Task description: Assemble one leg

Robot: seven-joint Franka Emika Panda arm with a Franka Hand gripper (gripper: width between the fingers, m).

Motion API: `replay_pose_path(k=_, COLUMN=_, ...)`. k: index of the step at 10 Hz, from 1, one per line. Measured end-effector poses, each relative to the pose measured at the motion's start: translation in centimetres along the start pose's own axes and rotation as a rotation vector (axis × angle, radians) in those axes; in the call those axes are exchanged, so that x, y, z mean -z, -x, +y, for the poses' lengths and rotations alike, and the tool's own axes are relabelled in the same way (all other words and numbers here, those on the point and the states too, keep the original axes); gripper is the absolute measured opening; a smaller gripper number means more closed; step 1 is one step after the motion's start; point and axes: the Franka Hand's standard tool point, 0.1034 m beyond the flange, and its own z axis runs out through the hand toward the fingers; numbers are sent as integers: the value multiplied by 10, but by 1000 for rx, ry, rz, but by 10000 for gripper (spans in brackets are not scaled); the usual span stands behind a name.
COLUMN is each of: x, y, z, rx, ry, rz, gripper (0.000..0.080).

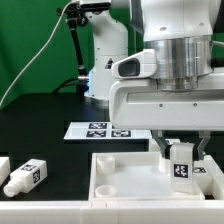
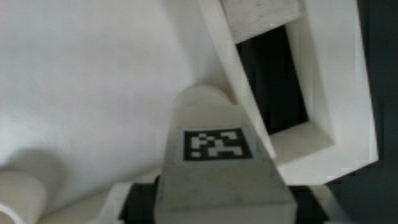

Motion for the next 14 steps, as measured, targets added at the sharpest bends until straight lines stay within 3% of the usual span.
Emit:
replay_pose_path(k=3, x=0, y=-2, z=1, rx=-230, ry=-8, rz=-13, gripper=284)
replay_pose_path(k=5, x=0, y=-2, z=1, rx=-211, ry=-8, rz=-12, gripper=284)
replay_pose_path(k=6, x=0, y=-1, z=1, rx=-210, ry=-8, rz=-12, gripper=466)
replay_pose_path(k=7, x=1, y=-1, z=-1, rx=-119, ry=8, rz=0, gripper=466)
replay_pose_path(k=8, x=4, y=-1, z=-4, rx=34, ry=25, rz=18, gripper=613)
replay_pose_path(k=14, x=4, y=-8, z=3, rx=555, ry=43, rz=16, gripper=649)
